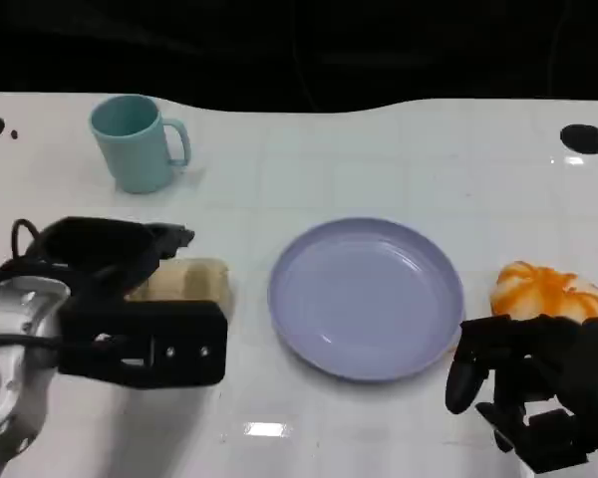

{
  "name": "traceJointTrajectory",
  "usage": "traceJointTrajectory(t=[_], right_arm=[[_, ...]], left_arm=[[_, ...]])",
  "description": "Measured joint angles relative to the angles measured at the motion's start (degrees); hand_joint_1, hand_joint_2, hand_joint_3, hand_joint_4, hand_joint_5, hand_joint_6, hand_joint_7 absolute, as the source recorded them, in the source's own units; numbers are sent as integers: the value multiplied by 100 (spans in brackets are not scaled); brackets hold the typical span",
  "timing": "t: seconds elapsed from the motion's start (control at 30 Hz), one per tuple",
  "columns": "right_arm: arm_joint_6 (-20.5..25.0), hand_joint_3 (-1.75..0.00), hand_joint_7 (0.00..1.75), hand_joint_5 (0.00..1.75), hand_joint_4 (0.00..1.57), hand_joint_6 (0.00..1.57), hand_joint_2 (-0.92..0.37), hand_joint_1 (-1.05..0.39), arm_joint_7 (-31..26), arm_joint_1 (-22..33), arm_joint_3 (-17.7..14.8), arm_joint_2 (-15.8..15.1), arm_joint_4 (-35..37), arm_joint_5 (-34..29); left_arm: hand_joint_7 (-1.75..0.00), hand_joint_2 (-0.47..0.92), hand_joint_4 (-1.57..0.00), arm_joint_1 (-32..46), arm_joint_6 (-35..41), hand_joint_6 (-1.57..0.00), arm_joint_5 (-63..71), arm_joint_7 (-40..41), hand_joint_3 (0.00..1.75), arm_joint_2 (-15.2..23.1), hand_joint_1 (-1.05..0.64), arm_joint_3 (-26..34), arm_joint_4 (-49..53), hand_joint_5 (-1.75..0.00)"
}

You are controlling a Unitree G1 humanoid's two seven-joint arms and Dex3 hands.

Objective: Grasp the towel on the left side of the plate with the left hand and place it into the plate.

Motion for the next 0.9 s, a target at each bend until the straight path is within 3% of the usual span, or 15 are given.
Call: traceJointTrajectory(t=[0.17, 0.4, 0.47, 0.5, 0.53, 0.63, 0.7, 0.73, 0.77, 0.8, 0.83, 0.9], right_arm=[[3, -97, 144, 169, 69, 67, -64, 4, -5, 27, -1, 6, -30, 12], [-14, -98, 144, 169, 70, 68, -64, 4, -5, 48, -6, 4, -66, 14], [-23, -98, 144, 168, 70, 68, -63, 3, -4, 52, -7, 4, -66, 18], [-27, -99, 144, 168, 70, 68, -63, 3, -4, 54, -7, 4, -66, 19], [-28, -99, 144, 168, 70, 68, -63, 3, -4, 54, -7, 3, -66, 19], [-24, -99, 144, 167, 70, 68, -62, 3, -4, 54, -6, 4, -68, 16], [-20, -100, 144, 167, 70, 68, -62, 3, -4, 51, -4, 3, -69, 15], [-19, -100, 144, 167, 70, 68, -62, 3, -4, 50, -3, 3, -70, 14], [-19, -100, 144, 167, 70, 68, -62, 3, -4, 50, -3, 3, -70, 15], [-19, -100, 144, 167, 70, 68, -62, 3, -4, 50, -4, 3, -70, 15], [-19, -99, 144, 167, 70, 68, -62, 3, -4, 50, -4, 3, -70, 17], [-19, -99, 144, 167, 69, 68, -62, 2, -4, 50, -4, 3, -70, 19]], left_arm=[[-1, 89, -44, -556, -183, -33, 110, 149, 0, -326, -57, -316, 1354, -9], [-3, 92, -51, -1131, -713, -42, 126, 1259, 6, -752, -48, -561, 3167, -8], [-6, 92, -60, -1240, -840, -50, 122, 1559, 10, -845, -41, -615, 3566, -11], [-8, 92, -69, -1268, -899, -62, 114, 1736, 13, -887, -34, -625, 3746, -24], [-7, 92, -68, -1278, -960, -78, 96, 1914, 16, -931, -27, -624, 3904, -55], [-17, 92, -76, -1240, -1245, -105, -43, 2425, 23, -1030, -20, -564, 4302, -108], [-76, 92, -83, -1238, -1495, -95, -139, 2701, 28, -1028, -19, -531, 4448, -152], [-127, 89, -89, -1237, -1645, -80, -155, 2837, 38, -1018, -18, -526, 4521, -165], [-147, 87, -91, -1233, -1791, -74, -171, 2983, 43, -1009, -18, -523, 4597, -170], [-160, 80, -91, -1225, -1915, -70, -180, 3120, 59, -1002, -18, -522, 4647, -172], [-169, 71, -89, -1217, -2009, -67, -193, 3213, 77, -999, -18, -520, 4665, -174], [-173, 64, -88, -1203, -2111, -66, -223, 3283, 89, -993, -17, -495, 4642, -174]])
